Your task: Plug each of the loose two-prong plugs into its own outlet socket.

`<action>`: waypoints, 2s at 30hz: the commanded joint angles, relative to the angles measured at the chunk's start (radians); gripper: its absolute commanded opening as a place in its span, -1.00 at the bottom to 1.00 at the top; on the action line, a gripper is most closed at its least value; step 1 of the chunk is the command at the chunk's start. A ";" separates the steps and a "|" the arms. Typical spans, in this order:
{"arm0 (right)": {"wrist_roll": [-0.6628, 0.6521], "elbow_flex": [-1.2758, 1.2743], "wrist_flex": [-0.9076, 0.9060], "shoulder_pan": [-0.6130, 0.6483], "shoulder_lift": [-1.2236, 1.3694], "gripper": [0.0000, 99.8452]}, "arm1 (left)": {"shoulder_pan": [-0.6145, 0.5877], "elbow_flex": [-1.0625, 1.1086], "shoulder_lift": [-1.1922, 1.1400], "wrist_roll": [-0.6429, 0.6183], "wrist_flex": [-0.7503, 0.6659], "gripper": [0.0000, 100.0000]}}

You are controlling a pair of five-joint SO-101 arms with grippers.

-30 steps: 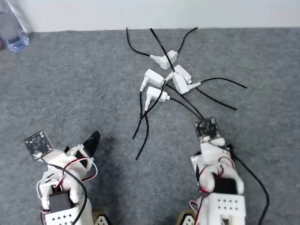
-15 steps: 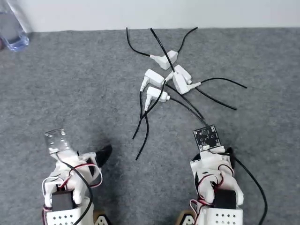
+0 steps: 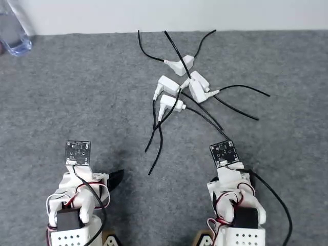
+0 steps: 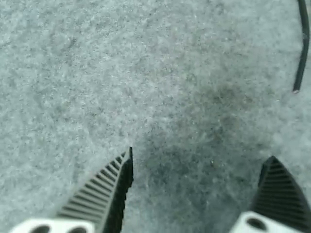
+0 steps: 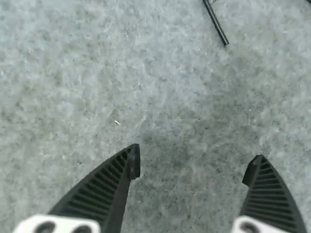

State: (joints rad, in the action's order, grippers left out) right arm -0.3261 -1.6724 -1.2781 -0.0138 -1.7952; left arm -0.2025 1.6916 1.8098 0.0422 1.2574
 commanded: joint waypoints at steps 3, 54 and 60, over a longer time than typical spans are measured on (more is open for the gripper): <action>0.009 -0.011 -0.013 -0.002 -0.005 -0.33 | 0.003 -0.008 0.006 0.008 0.002 -0.23; 0.241 -0.011 0.053 -0.203 -0.004 -0.33 | 0.009 -0.008 0.006 0.009 0.002 -0.23; 0.241 -0.011 0.053 -0.203 -0.004 -0.33 | 0.008 -0.008 0.006 0.009 0.002 -0.23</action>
State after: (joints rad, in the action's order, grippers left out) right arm -0.0944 -1.6709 -1.2459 -0.2071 -1.7952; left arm -0.1979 1.6916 1.8098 0.0422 1.2574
